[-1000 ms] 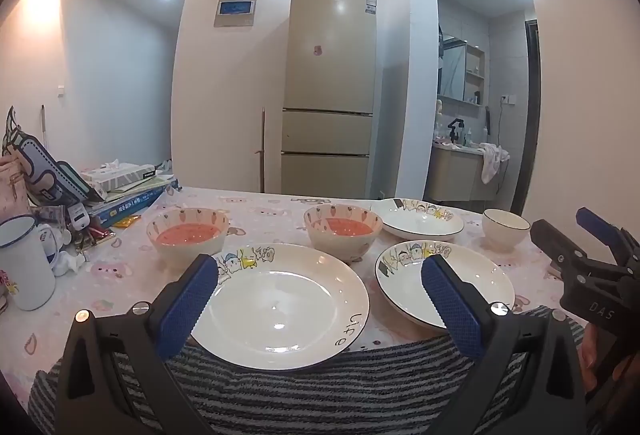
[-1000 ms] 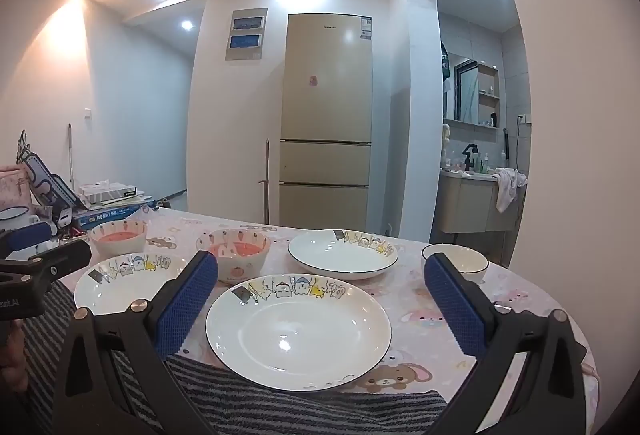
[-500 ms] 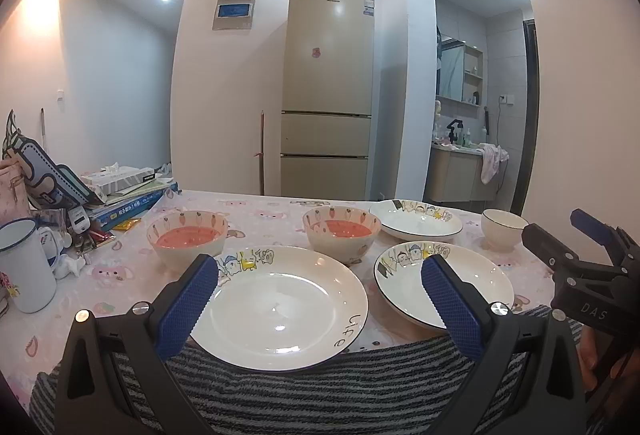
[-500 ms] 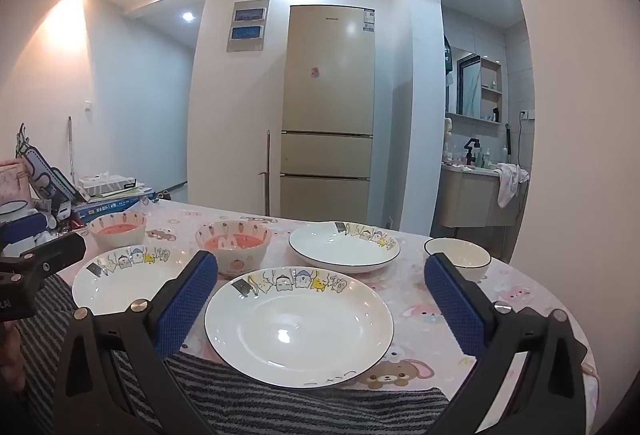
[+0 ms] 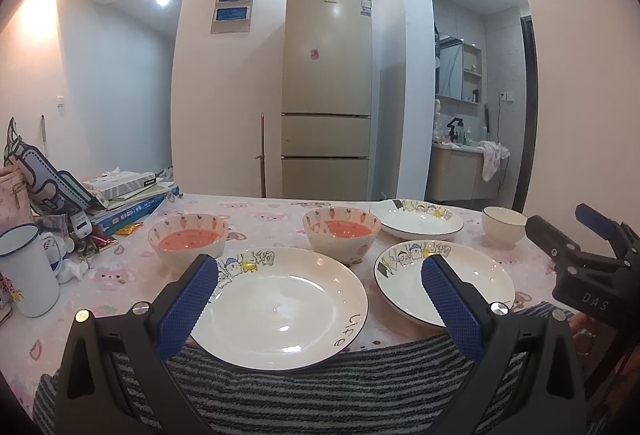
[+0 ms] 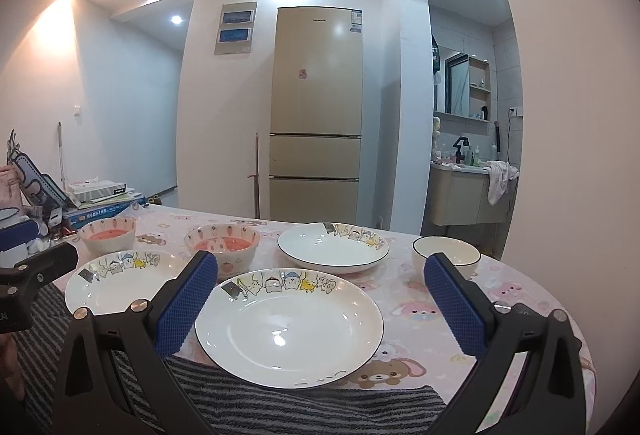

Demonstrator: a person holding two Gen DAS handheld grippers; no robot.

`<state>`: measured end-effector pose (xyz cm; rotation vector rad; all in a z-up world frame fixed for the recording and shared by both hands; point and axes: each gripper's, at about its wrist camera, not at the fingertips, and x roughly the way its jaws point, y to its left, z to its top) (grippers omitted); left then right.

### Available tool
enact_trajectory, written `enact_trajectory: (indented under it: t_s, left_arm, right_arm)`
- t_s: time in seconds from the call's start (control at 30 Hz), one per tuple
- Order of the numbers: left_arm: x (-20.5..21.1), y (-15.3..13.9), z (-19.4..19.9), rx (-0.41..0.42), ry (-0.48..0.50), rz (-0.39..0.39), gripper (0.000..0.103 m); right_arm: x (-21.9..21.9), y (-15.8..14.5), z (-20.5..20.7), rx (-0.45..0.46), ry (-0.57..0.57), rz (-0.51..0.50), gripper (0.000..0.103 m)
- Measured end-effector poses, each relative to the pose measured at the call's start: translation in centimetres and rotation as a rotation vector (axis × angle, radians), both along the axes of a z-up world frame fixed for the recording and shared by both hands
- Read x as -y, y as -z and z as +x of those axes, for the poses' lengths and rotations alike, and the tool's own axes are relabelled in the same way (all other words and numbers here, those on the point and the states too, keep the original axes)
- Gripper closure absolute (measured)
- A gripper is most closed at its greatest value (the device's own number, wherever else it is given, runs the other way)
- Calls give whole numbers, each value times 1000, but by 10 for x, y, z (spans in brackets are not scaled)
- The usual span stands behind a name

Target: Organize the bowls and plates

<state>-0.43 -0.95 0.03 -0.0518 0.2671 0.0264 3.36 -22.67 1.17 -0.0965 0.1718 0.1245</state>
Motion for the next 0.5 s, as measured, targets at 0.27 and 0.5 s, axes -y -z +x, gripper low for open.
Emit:
enact_trajectory:
  t_s: [0.27, 0.5]
  left_arm:
    - [-4, 0, -4, 5, -80, -11, 0]
    - [-3, -1, -6, 14, -54, -8, 0]
  right_arm:
    - [-8, 2, 0, 1, -15, -27, 0]
    - [-10, 3, -2, 7, -18, -35, 0]
